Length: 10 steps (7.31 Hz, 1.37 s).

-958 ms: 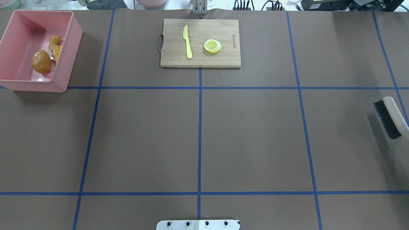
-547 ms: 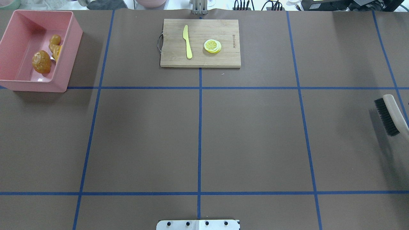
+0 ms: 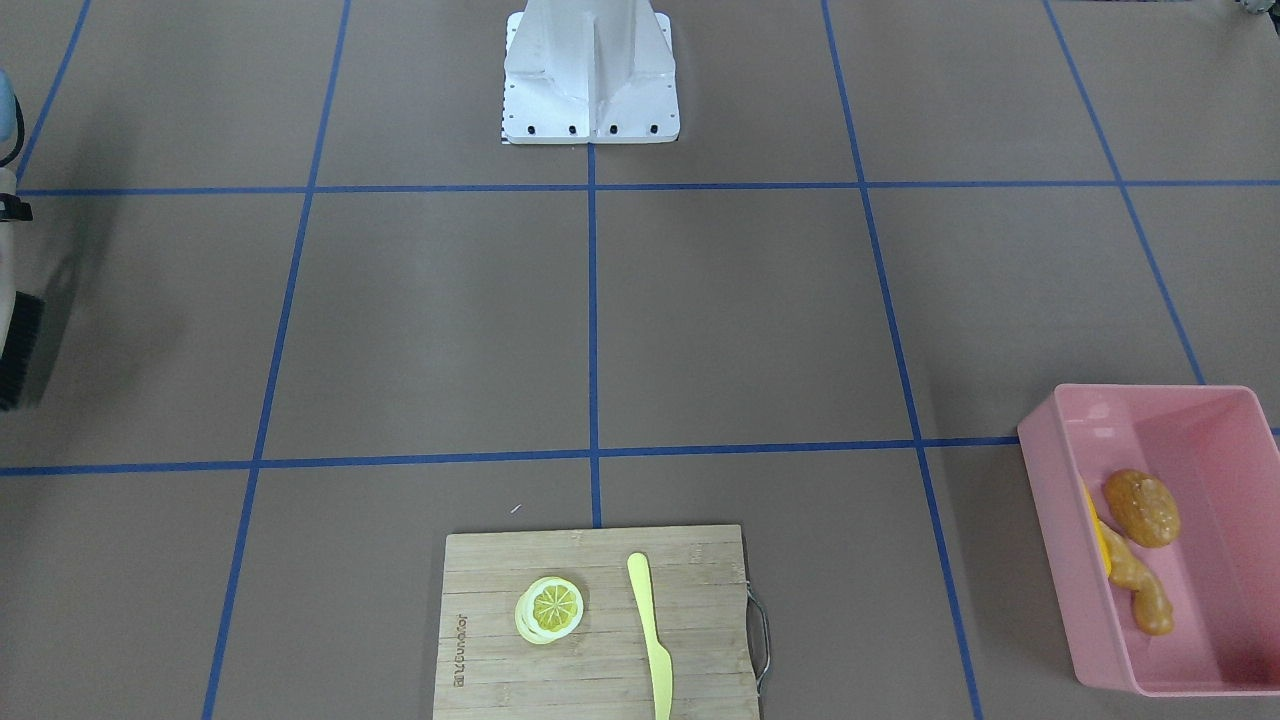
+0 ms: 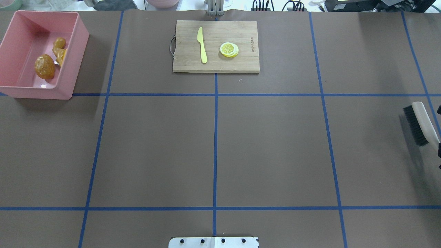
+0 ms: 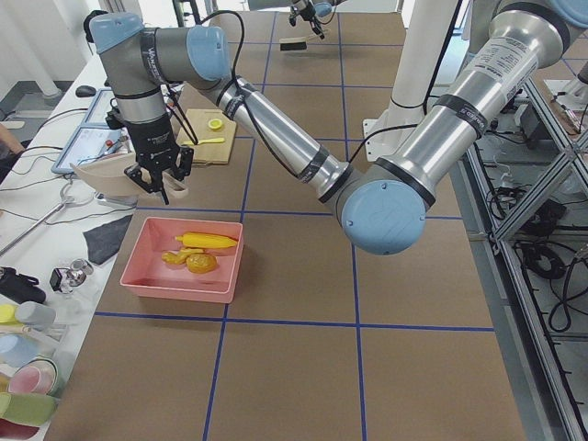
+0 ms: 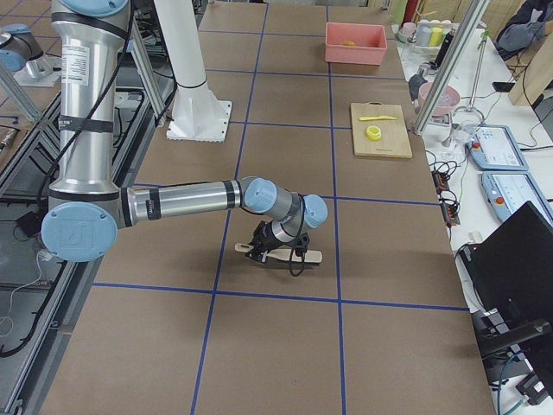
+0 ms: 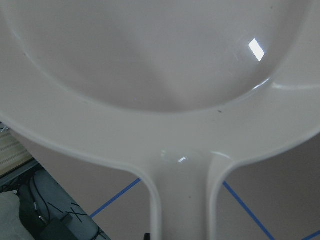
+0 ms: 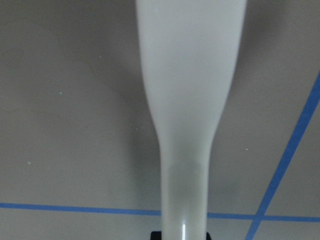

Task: Sweep and dump trash into bin
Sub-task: 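Hold the emptied dustpan above the pink bin with the left gripper, then bring the empty dustpan back down toward the table with the left gripper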

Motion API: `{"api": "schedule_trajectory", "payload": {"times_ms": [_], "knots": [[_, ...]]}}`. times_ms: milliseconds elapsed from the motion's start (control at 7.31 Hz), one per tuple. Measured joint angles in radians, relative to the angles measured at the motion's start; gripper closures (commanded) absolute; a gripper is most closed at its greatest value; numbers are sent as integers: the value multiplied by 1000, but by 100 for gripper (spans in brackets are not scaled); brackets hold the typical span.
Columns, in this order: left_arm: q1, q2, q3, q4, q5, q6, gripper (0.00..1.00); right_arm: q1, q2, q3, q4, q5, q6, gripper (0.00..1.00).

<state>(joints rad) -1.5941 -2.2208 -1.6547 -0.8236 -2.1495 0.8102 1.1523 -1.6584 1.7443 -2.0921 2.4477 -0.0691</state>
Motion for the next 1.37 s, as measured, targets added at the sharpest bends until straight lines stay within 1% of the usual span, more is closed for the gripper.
{"api": "schedule_trajectory", "payload": {"times_ms": [274,411,684,821,958,1095,1232,1368], "knots": [[109,30,-120,9,-17,2,100,-10,1,-8,16,0,3,100],[173,41,-165,6,-20,7,100,-14,3,-9,17,0,4,100],[308,45,-226,-3,-21,14,100,-23,11,-16,18,1,9,90],[368,48,-247,-17,-20,25,100,-25,22,-26,18,1,14,87],[421,54,-258,-49,-19,48,100,-27,32,-35,18,1,18,81],[474,64,-264,-82,-18,67,100,-28,37,-38,18,0,19,71],[532,71,-269,-104,-15,80,100,-29,39,-40,18,0,20,44],[597,80,-272,-126,-12,93,100,-29,39,-41,18,-1,20,31]]}}
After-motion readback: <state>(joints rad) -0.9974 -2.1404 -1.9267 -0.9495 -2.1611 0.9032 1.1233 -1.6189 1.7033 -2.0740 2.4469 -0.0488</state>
